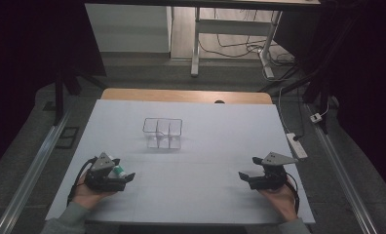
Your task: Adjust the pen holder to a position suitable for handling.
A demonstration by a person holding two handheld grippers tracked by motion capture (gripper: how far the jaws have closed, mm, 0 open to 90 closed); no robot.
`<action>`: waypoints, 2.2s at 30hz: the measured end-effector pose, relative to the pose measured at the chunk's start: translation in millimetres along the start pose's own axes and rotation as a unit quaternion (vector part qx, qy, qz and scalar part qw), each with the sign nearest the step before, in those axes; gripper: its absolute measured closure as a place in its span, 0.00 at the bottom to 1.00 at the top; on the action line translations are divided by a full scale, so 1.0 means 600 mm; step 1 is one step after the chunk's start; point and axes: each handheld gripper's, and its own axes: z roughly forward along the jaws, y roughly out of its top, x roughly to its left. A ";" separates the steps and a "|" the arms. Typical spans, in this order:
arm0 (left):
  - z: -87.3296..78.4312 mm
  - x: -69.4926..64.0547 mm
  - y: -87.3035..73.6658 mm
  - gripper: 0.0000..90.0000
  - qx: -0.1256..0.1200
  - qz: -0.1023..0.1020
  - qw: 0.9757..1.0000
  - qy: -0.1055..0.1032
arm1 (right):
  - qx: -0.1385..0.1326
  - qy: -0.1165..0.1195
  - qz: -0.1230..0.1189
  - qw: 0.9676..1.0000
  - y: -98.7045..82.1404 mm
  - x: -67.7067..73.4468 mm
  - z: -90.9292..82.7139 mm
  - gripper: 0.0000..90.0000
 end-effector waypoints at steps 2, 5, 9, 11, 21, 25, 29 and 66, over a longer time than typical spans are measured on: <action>0.000 0.001 0.000 0.21 0.001 -0.001 1.000 0.002 | 0.006 -0.005 -0.003 1.000 -0.001 0.000 0.001 0.18; 0.000 0.000 0.000 0.21 0.001 0.000 1.000 0.002 | 0.009 -0.009 -0.002 1.000 -0.001 -0.001 0.002 0.18; 0.001 0.000 -0.001 0.21 0.004 0.001 1.000 0.003 | 0.008 -0.009 0.001 1.000 -0.002 -0.002 0.001 0.18; 0.001 0.001 -0.001 0.21 0.004 0.001 1.000 0.002 | 0.013 -0.015 0.001 1.000 -0.002 -0.002 0.003 0.19; 0.003 0.000 0.000 0.21 0.006 0.001 1.000 0.004 | 0.029 -0.015 -0.001 0.999 -0.003 0.000 0.007 0.22; 0.003 0.001 0.000 0.21 0.004 0.003 1.000 0.004 | 0.031 -0.016 -0.003 0.999 -0.004 0.001 0.009 0.21; 0.003 0.004 0.003 0.22 0.002 0.004 1.000 0.005 | 0.037 -0.017 -0.003 0.999 -0.004 0.001 0.010 0.23; 0.036 0.032 0.075 0.46 0.004 -0.004 1.000 0.030 | 0.029 -0.016 0.005 0.999 -0.005 0.000 0.012 0.23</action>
